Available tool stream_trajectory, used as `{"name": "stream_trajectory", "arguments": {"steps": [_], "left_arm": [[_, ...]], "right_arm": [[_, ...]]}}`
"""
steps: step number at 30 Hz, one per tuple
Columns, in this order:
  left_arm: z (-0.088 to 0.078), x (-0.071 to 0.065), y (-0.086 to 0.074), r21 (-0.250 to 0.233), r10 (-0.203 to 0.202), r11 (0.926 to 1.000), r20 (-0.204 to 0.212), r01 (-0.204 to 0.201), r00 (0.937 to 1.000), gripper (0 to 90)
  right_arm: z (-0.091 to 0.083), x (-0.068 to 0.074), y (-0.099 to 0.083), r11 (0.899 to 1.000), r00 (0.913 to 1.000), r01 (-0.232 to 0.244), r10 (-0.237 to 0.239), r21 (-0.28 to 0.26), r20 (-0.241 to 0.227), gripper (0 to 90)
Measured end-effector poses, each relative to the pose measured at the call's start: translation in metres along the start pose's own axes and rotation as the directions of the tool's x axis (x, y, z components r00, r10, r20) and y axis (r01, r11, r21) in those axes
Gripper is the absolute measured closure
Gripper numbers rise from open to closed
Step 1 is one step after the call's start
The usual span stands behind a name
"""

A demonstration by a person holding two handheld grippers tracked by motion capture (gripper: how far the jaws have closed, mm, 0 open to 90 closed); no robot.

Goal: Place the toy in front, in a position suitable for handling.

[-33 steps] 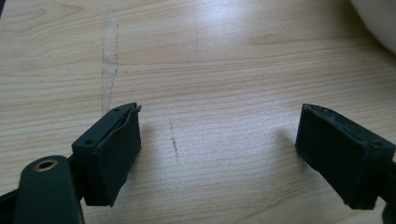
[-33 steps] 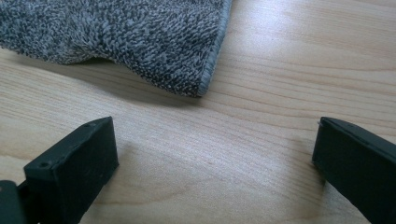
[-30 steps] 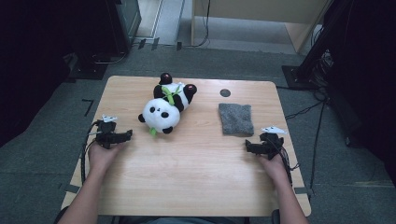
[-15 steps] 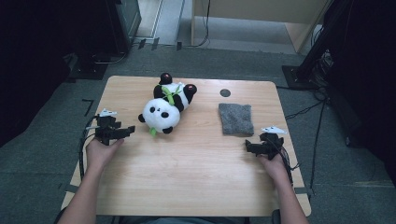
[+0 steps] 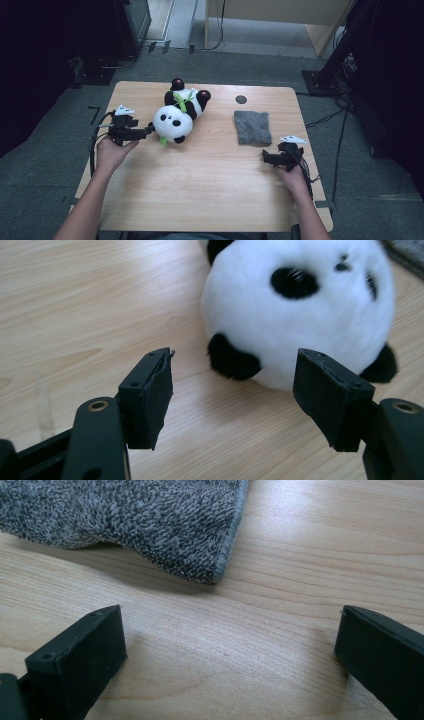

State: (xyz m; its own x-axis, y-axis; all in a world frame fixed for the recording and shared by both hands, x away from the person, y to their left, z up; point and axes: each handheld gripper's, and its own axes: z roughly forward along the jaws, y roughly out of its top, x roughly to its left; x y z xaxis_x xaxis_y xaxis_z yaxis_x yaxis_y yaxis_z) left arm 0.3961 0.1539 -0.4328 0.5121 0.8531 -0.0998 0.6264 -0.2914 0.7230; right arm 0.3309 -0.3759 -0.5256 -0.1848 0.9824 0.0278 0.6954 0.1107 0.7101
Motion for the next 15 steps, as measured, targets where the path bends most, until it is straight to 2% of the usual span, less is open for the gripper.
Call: {"name": "stream_trajectory", "arguments": {"steps": [4, 8, 15], "left_arm": [[0.0, -0.003, 0.008, -0.01, -0.004, 0.9999, 0.021, 0.005, 0.9998, 32.8], [0.003, -0.008, 0.021, -0.008, 0.031, 0.9995, 0.038, -0.031, 0.9988, 33.4], [0.008, -0.009, 0.037, -0.002, 0.059, 0.9983, 0.042, -0.059, 0.9974, 34.2]], "right_arm": [[0.0, 0.0, 0.0, 1.0, 1.0, 0.0, 0.0, 0.0, 0.0, 0.0], [0.0, 0.0, 0.0, 1.0, 1.0, 0.002, -0.002, 0.0, -0.001, 0.0], [0.0, 0.0, 0.0, 1.0, 1.0, 0.002, -0.002, 0.0, -0.002, 0.0]]}}
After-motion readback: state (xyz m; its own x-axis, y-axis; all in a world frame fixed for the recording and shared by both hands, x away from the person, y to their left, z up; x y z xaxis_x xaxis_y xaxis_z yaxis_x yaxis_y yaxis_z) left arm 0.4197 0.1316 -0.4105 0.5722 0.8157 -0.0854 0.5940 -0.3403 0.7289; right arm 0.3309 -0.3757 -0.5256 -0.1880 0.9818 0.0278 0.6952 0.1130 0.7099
